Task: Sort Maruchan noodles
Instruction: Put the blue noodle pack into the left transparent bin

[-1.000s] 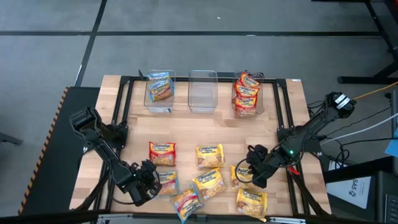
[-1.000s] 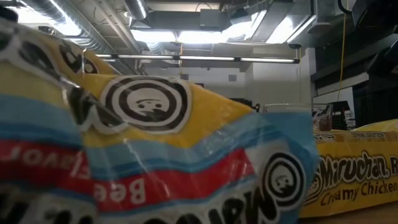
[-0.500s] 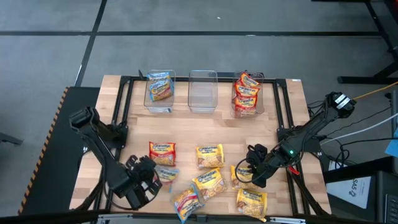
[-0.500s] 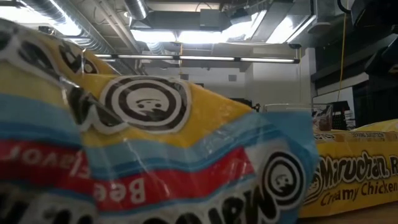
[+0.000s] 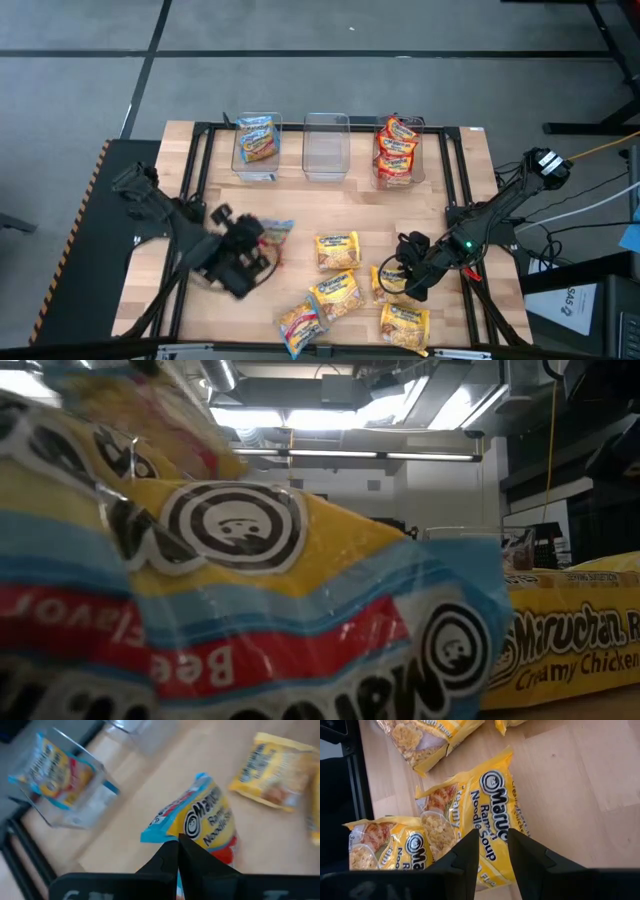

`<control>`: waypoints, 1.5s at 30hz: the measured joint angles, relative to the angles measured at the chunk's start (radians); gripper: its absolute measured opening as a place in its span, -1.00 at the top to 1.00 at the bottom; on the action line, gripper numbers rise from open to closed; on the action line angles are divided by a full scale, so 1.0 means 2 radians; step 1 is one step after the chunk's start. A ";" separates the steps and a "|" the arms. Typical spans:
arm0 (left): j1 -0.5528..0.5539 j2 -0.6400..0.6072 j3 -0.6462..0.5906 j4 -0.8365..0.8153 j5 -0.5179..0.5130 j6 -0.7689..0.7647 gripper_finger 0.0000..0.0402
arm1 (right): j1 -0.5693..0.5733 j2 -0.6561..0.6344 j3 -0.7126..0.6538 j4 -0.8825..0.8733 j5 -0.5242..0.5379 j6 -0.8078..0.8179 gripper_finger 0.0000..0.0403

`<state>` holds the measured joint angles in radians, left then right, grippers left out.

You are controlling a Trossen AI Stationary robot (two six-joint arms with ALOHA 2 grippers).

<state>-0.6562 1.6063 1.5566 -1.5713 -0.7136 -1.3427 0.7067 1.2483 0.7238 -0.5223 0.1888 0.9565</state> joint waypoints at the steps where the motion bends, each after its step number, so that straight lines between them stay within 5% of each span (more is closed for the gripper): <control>1: 0.016 -0.003 0.000 0.000 -0.004 0.021 1.00 | 0.000 0.000 0.000 0.000 0.003 0.000 0.47; 12: 0.191 -0.047 0.000 -0.001 -0.067 0.203 1.00 | 0.000 0.000 0.000 -0.001 0.013 0.000 0.47; 23: 0.335 -0.080 0.000 0.001 -0.072 0.327 1.00 | 0.000 0.000 0.000 0.000 0.020 0.000 0.47; 35: 0.442 -0.080 0.000 0.017 -0.056 0.405 1.00 | 0.000 0.000 0.000 0.000 0.020 0.002 0.47; 45: 0.481 -0.070 -0.001 0.118 -0.003 0.506 1.00 | 0.000 0.000 0.000 0.000 0.020 0.002 0.47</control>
<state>0.3062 1.4663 1.5550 -1.3354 -0.7188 -0.3301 0.7067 1.2480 0.7238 -0.5220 0.2287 0.9604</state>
